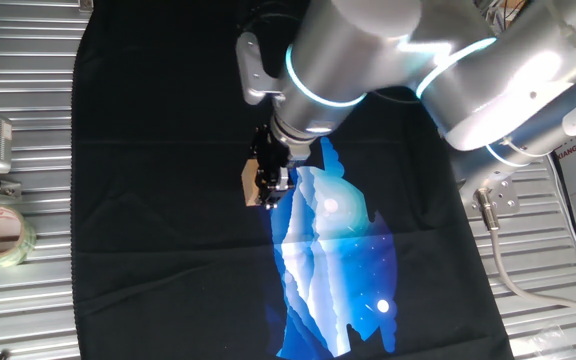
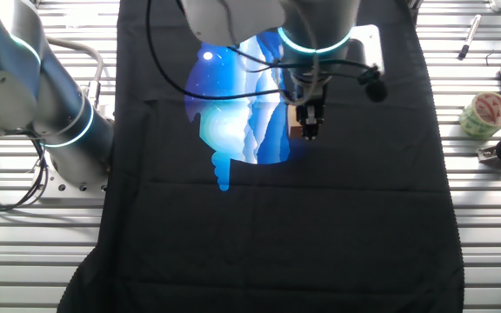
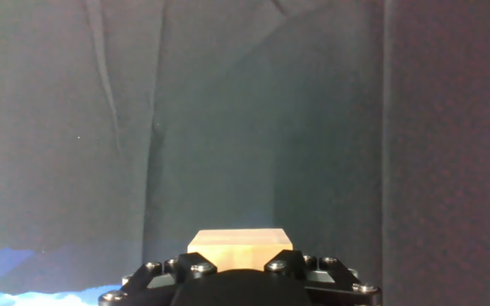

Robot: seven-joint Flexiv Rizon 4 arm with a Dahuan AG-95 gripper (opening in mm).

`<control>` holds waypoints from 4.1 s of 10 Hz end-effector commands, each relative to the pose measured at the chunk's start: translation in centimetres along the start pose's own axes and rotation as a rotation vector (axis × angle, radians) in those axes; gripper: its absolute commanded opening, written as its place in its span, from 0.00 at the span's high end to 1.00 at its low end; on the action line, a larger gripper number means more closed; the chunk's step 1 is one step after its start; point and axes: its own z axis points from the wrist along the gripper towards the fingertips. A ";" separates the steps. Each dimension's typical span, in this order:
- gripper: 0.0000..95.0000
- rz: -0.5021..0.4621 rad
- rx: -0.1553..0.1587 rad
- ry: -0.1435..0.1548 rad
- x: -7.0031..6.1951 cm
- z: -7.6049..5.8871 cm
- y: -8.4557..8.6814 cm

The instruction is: Pick up the small block on the left and move it to the right

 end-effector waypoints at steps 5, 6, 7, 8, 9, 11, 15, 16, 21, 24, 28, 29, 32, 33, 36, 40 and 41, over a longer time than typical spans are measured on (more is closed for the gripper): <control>1.00 0.069 0.037 -0.018 -0.6 1.2 3.3; 1.00 0.076 0.039 -0.013 -0.8 1.1 3.7; 1.00 0.081 0.051 -0.008 -1.0 0.9 4.2; 1.00 0.088 0.051 -0.005 -1.1 0.9 4.5; 1.00 0.108 0.061 -0.002 -1.3 0.9 5.5; 1.00 0.122 0.075 0.000 -1.5 0.8 6.7; 1.00 0.146 0.074 0.003 -1.7 0.3 9.0; 1.00 0.156 0.074 0.002 -1.8 0.2 9.7; 1.00 0.158 0.083 -0.001 -1.9 -0.1 12.4; 1.00 0.138 0.091 -0.006 -1.7 -0.2 13.9; 1.00 0.063 0.087 0.004 -1.8 -0.2 14.1; 1.00 0.048 0.091 0.005 -1.8 -0.2 14.1; 1.00 0.023 0.100 0.005 -1.7 -0.2 14.1; 1.00 0.030 0.097 0.005 -1.7 -0.2 14.1; 1.00 0.051 0.089 0.007 -1.7 0.0 14.1; 1.00 0.058 0.086 -0.007 -1.6 1.4 13.9; 1.00 0.060 0.086 -0.012 -1.5 1.8 13.9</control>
